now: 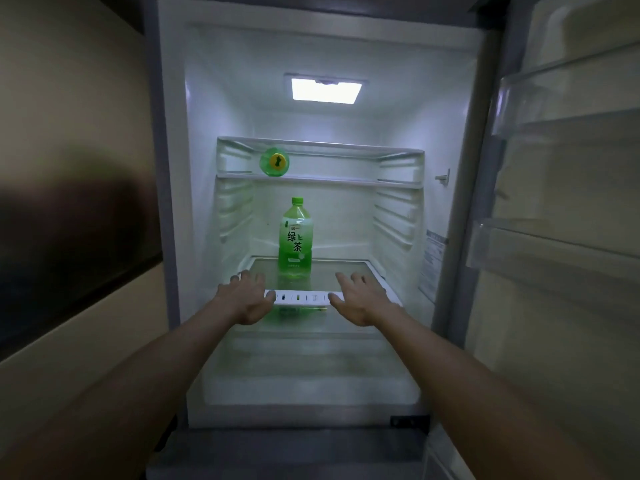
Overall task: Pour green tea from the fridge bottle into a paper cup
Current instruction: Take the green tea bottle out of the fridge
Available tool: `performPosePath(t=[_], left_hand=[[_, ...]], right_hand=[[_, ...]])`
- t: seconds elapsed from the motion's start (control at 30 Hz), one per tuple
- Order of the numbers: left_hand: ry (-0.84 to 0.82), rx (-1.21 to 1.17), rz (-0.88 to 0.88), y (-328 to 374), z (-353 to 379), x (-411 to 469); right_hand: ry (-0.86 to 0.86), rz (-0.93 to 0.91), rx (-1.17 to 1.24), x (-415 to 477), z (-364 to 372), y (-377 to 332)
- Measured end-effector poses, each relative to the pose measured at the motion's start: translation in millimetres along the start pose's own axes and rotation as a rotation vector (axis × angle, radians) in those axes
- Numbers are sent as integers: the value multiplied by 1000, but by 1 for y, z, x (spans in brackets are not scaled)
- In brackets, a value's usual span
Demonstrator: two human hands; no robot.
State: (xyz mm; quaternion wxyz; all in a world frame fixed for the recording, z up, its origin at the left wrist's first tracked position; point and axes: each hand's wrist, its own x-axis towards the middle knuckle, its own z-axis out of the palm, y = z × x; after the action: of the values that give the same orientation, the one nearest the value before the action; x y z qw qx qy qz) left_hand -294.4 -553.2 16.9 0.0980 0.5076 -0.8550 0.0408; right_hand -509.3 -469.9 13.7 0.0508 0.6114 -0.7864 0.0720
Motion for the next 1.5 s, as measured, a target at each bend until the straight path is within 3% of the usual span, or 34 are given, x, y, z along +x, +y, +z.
performPosePath(t=[0.37, 0.63, 0.83, 1.23, 1.5], left_hand=[[43, -125, 73, -17, 21, 127], [23, -172, 83, -18, 40, 181], [17, -236, -17, -6, 49, 210], [78, -348, -71, -10, 64, 230], [86, -362, -70, -10, 64, 222]], right_hand=[[47, 27, 13, 131, 7, -11], [231, -42, 218, 195, 6, -22], [329, -73, 461, 237, -1, -32], [331, -162, 685, 272, 2, -32], [374, -135, 671, 257, 2, -36]])
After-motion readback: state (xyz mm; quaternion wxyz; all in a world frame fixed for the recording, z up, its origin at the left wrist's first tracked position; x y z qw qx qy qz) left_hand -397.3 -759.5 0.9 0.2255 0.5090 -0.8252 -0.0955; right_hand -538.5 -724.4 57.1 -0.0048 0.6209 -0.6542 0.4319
